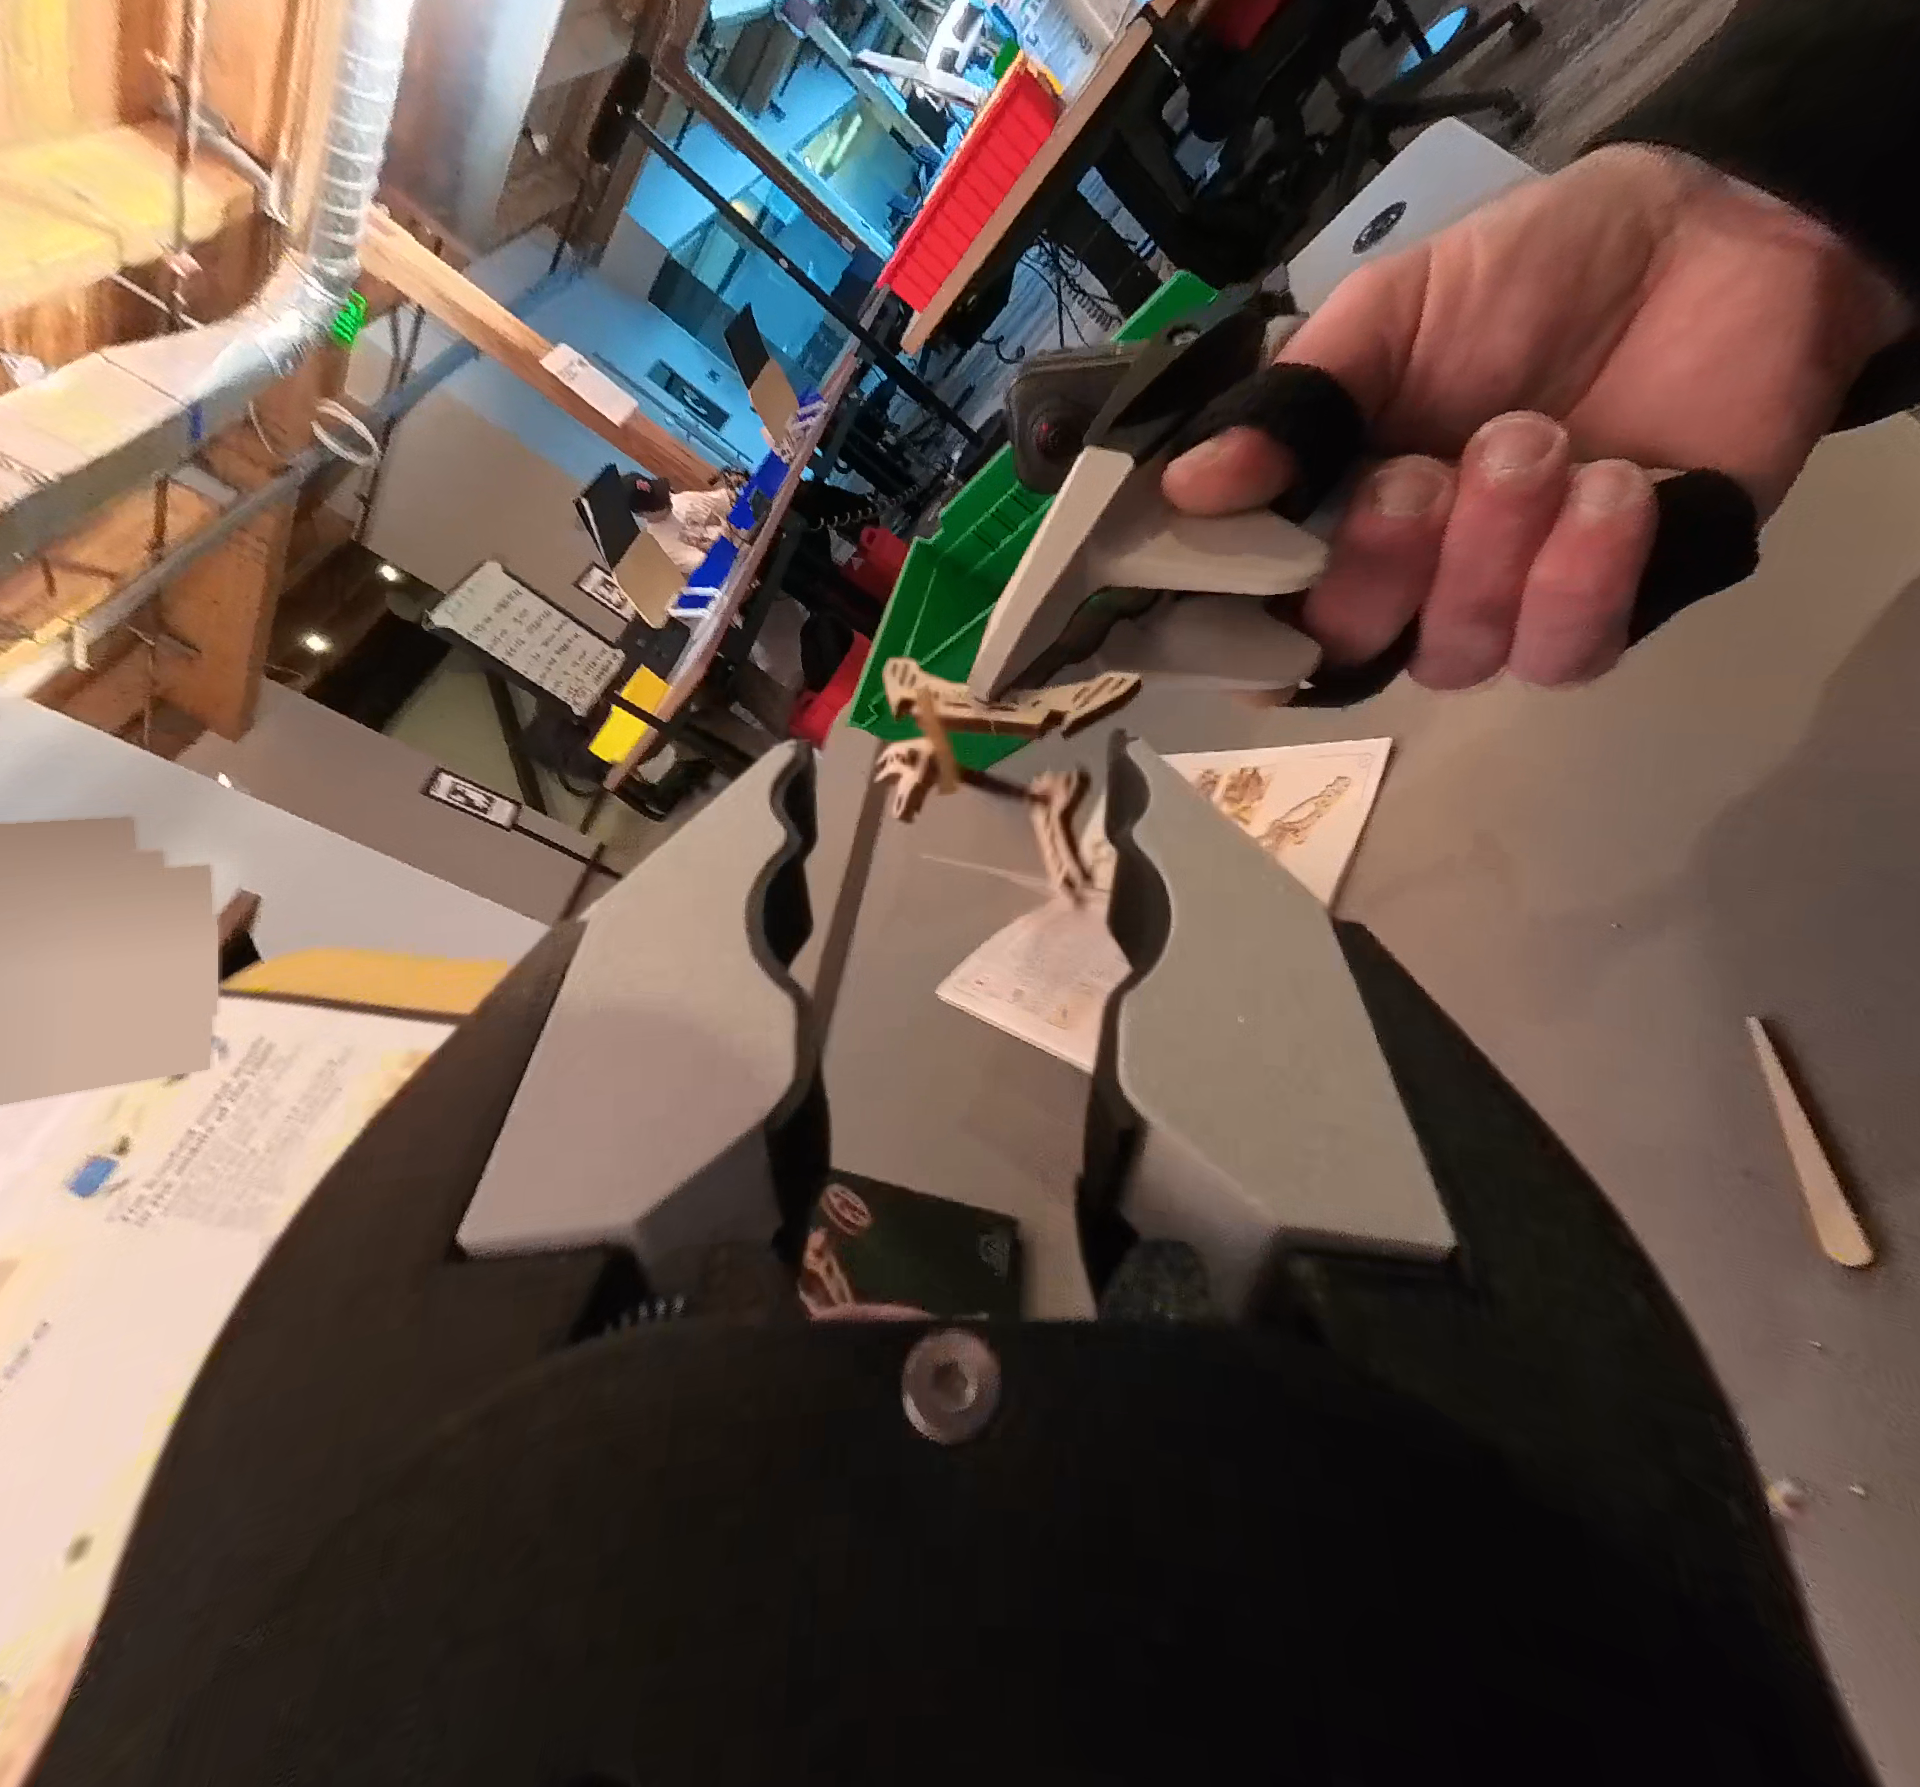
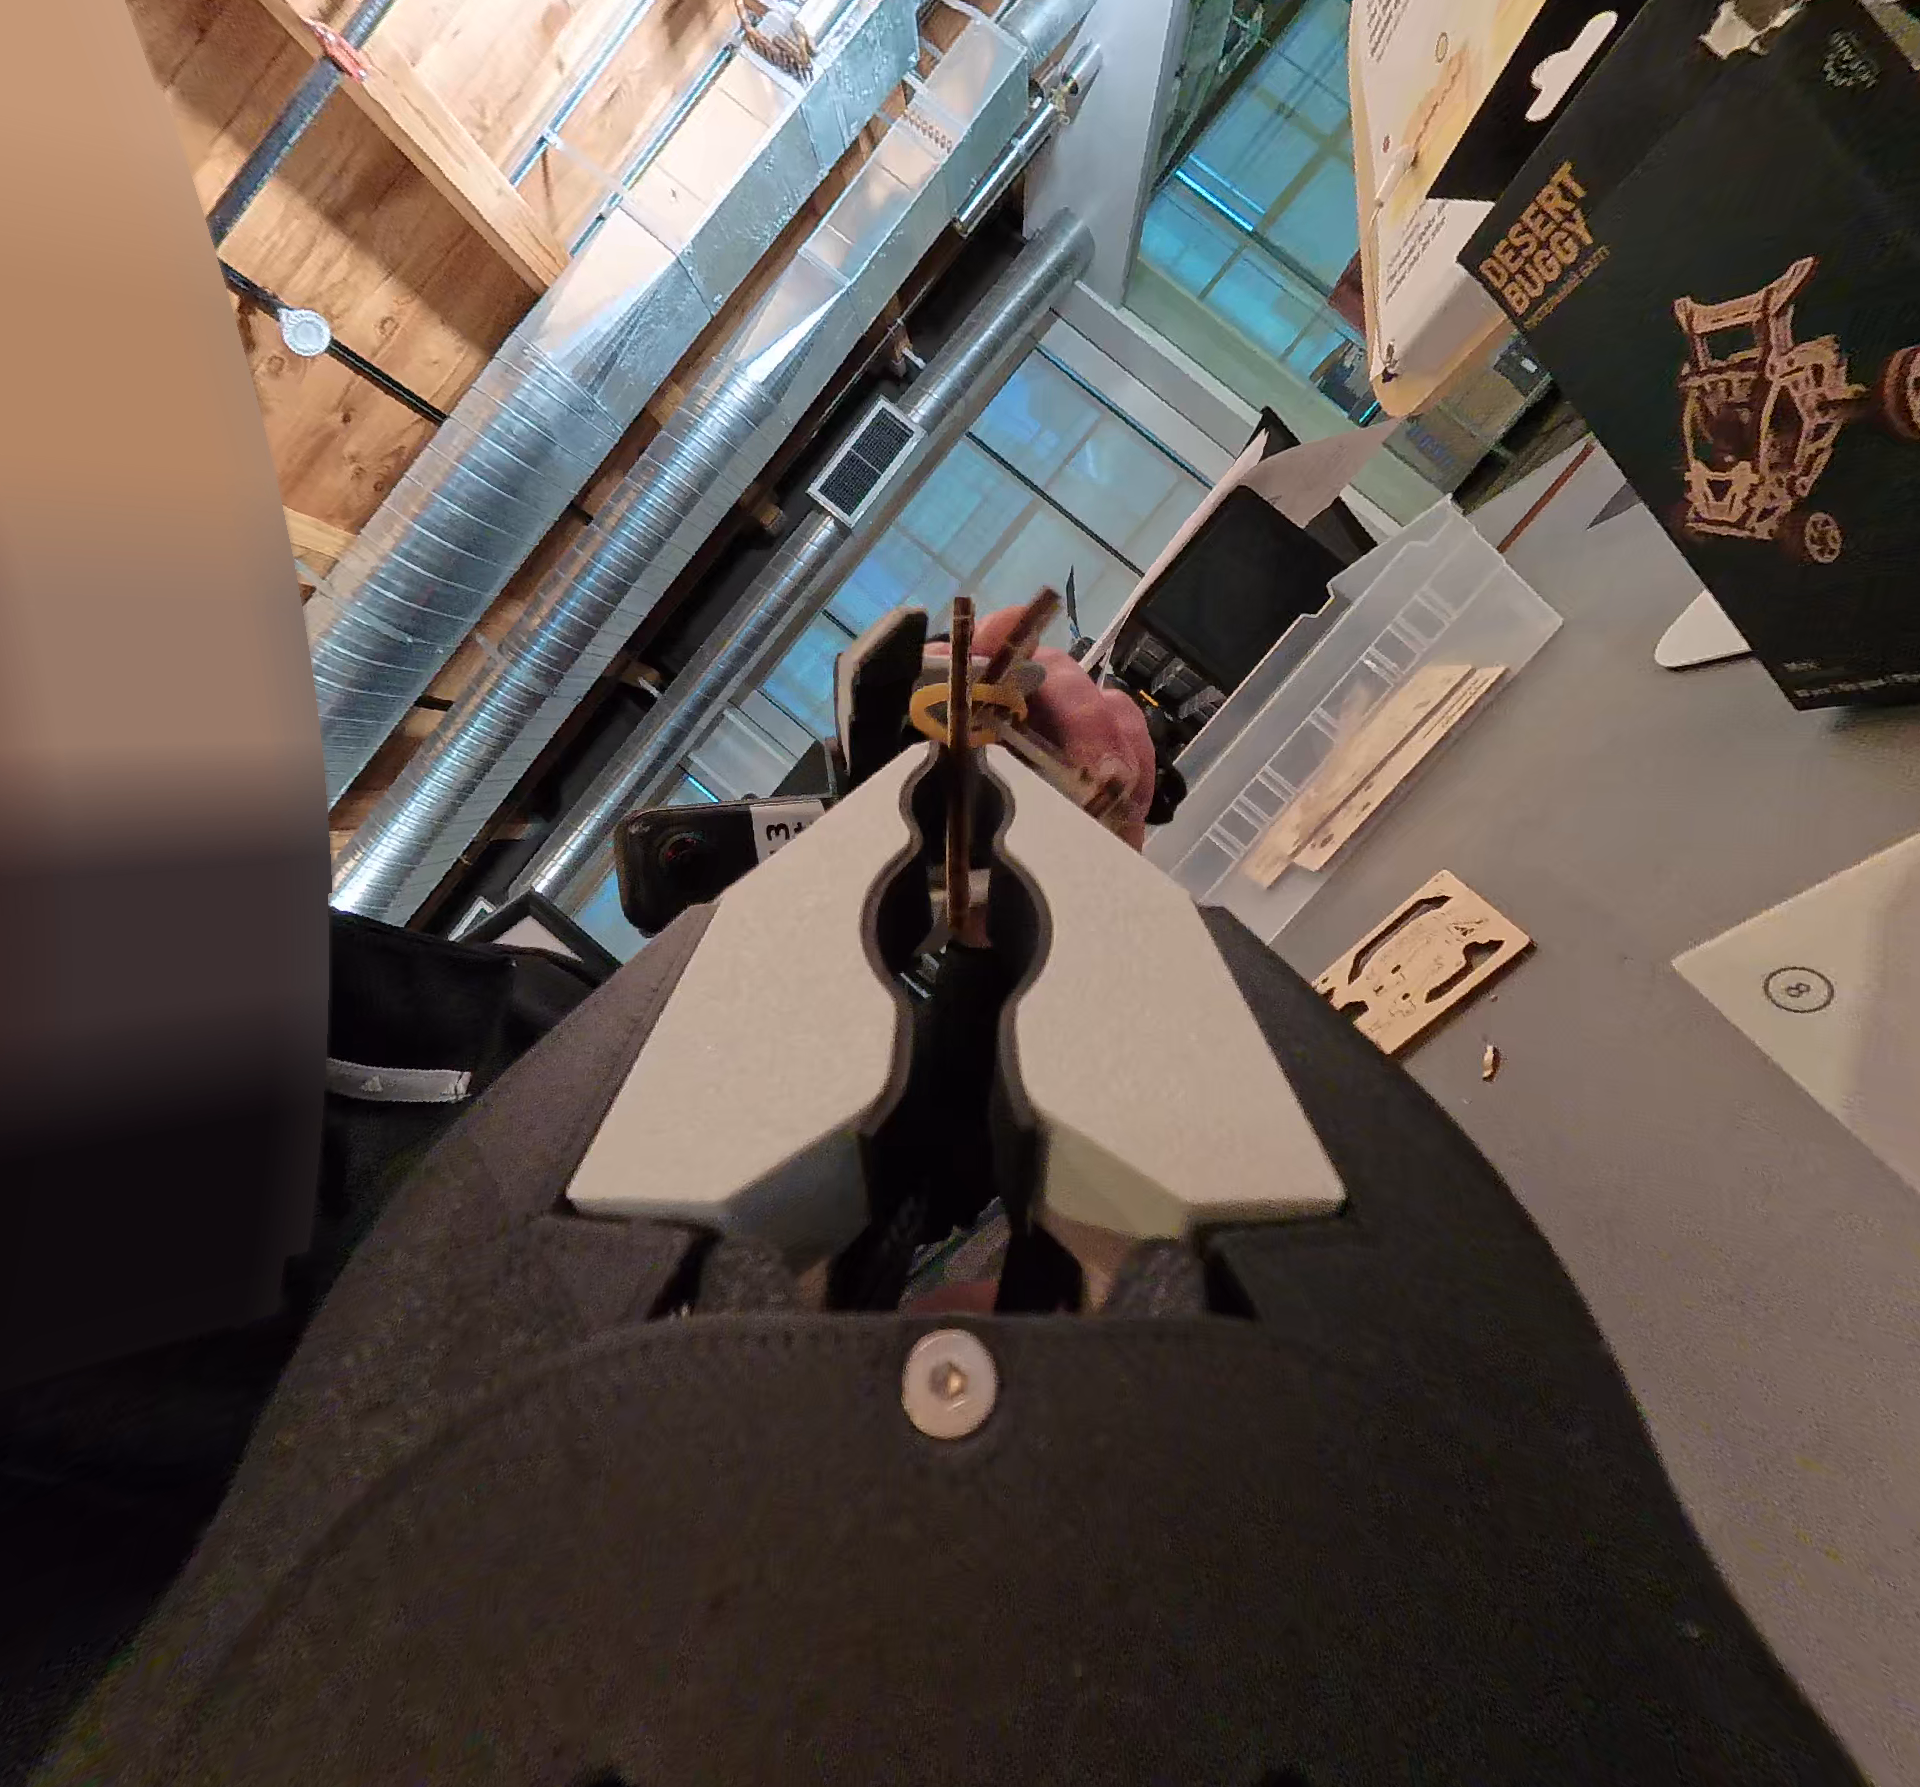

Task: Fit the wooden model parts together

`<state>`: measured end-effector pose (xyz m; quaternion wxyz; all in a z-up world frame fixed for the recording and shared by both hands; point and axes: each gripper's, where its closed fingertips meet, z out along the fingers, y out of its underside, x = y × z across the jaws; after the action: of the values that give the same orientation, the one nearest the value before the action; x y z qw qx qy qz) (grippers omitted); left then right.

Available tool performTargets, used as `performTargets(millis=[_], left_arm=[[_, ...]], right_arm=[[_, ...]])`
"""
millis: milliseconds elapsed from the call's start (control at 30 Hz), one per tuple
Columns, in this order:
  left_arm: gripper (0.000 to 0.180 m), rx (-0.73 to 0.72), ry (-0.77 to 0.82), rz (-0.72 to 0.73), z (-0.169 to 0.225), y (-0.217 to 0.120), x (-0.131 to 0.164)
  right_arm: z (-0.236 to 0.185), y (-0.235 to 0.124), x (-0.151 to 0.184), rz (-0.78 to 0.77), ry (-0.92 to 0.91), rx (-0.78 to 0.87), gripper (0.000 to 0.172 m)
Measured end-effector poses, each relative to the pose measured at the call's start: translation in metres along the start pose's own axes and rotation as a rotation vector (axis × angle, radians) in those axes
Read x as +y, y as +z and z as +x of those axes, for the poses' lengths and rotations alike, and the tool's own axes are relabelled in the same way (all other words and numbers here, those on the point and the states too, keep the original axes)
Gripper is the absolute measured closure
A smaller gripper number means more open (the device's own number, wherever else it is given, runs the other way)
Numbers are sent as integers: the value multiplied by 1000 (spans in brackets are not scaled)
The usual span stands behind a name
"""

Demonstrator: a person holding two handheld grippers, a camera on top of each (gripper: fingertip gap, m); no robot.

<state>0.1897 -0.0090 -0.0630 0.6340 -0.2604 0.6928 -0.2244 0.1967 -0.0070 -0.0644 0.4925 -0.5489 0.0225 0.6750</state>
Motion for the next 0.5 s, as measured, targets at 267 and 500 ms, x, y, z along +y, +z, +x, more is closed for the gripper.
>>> performTargets(millis=[267,500], left_arm=[[122,20,-211,-100,6,-3,23],[133,45,-569,-61,4,5,19]], right_arm=[[3,-1,4,-25,-26,30,172],[10,-4,11,-69,-78,82,171]])
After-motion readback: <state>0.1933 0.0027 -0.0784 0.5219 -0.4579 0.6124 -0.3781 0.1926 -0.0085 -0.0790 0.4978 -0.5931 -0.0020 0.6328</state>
